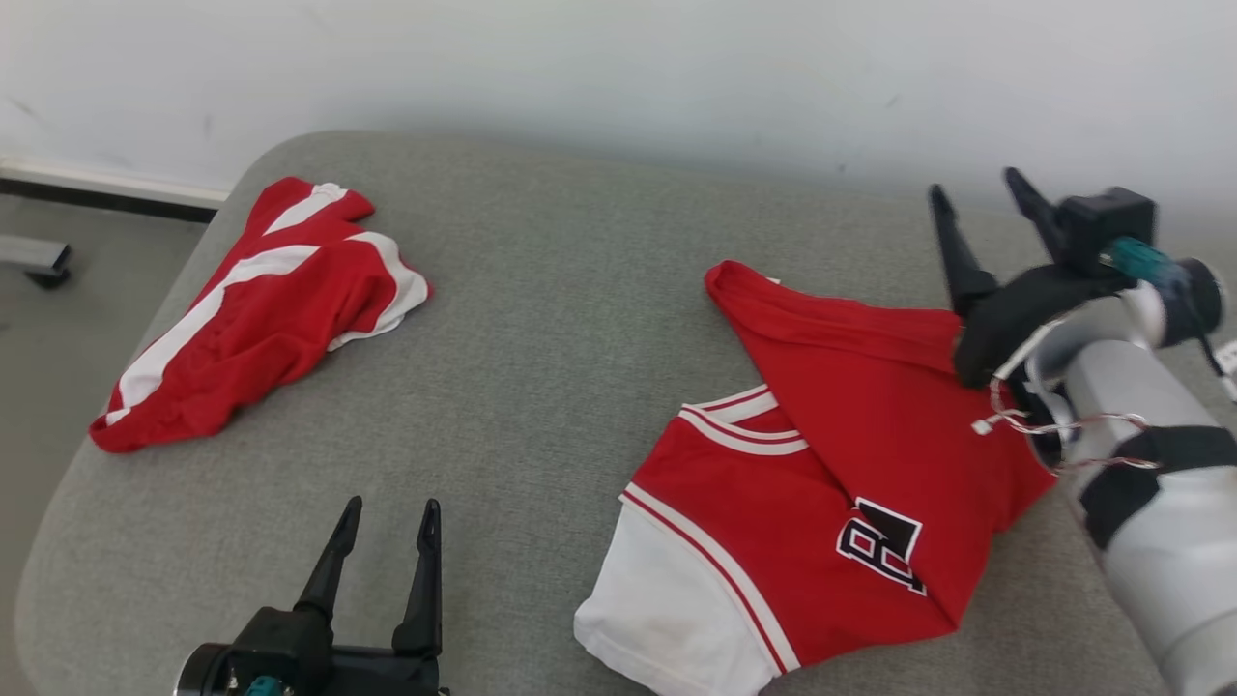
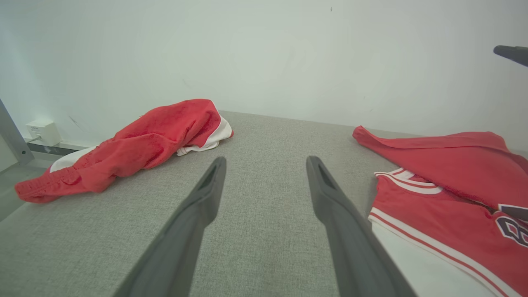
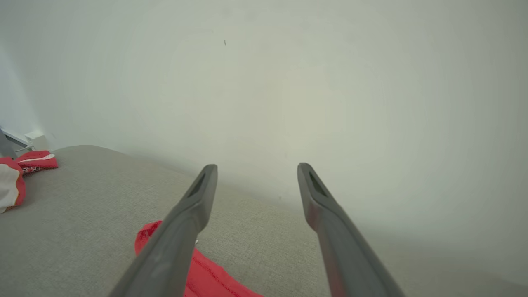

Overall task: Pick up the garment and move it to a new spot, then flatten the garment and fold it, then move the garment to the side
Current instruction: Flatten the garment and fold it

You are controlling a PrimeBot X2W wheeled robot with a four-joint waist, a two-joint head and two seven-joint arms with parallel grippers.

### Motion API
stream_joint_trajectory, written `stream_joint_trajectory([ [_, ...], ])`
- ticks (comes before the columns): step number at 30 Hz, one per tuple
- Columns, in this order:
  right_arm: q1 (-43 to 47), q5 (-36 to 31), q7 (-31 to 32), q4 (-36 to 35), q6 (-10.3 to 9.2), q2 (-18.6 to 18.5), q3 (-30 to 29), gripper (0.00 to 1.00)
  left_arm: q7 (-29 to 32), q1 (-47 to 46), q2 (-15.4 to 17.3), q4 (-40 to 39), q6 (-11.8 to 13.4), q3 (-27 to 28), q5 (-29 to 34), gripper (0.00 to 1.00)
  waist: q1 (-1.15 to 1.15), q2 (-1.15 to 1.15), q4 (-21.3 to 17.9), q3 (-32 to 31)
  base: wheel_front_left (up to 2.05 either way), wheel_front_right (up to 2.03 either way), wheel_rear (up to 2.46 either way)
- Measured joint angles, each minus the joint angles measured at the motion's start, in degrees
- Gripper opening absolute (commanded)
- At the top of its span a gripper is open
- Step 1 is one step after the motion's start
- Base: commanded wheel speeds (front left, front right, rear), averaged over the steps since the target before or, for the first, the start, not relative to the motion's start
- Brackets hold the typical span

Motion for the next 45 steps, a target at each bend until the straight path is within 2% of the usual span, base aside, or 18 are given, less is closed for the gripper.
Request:
stream_joint_trajectory([
  [5, 6.72, 0.69, -0.12, -6.43, 0.00, -5.48, -3.49, 1.00, 0.01, 0.38, -0.01, -1.25, 0.04, 1.14, 0.43, 1.00, 0.00, 0.00, -2.29, -0.67, 0.00, 0.00, 0.00],
  [9, 14.02, 0.69, -0.12, -9.69, 0.00, -7.72, -6.65, 1.00, 0.01, 1.09, 0.00, -1.80, 0.07, 1.85, 0.75, 1.00, 0.00, 0.00, -3.80, -1.00, 0.00, 0.00, 0.00],
  [18, 26.24, 0.16, -0.13, -11.99, 0.00, -8.03, -12.72, 1.00, 0.01, 1.42, -0.01, -2.48, -0.10, 1.78, 1.48, 1.00, 0.00, 0.00, -5.18, -0.80, 0.00, 0.00, 0.00],
  [24, 26.31, -0.27, -0.14, -8.60, 0.00, -6.71, -13.80, 1.00, 0.01, 0.15, 0.00, -2.44, -0.26, 0.74, 1.76, 1.00, 0.00, 0.00, -4.50, 1.07, 0.00, 0.00, 0.00],
  [38, 20.06, 0.07, -0.14, 3.63, 0.00, -5.24, -14.02, 1.00, 0.01, -1.44, -0.01, -1.89, -0.37, -0.29, 1.90, 1.00, 0.00, 0.00, -0.66, 4.24, 0.00, 0.00, 0.00],
  [39, 19.18, 0.63, -0.16, 5.26, 0.00, -5.24, -14.17, 0.64, 0.01, -1.72, 0.00, -1.79, -0.57, -0.68, 1.89, 1.00, 0.00, 0.00, -0.21, 4.56, 0.00, 0.00, 0.00],
  [40, 18.77, 0.84, -0.18, 5.61, 0.00, -5.24, -14.18, 0.22, 0.01, -1.96, 0.00, -1.75, -0.57, -0.86, 1.89, 1.00, 0.00, 0.00, -0.02, 4.71, 0.00, 0.00, 0.00],
  [41, 18.45, 0.93, -0.18, 5.77, 0.00, -5.25, -14.14, 0.00, 0.01, -2.17, -0.01, -1.75, -0.58, -0.97, 1.87, 1.00, 0.00, 0.00, 0.14, 4.88, 0.00, 0.00, 0.00],
  [45, 18.35, 1.37, -0.14, 3.86, 0.00, -5.03, -13.96, 0.00, 0.01, -2.33, 0.00, -1.49, -0.58, -0.96, 1.70, 1.00, 0.00, 0.00, 0.16, 5.14, 0.00, 0.00, 0.00],
])
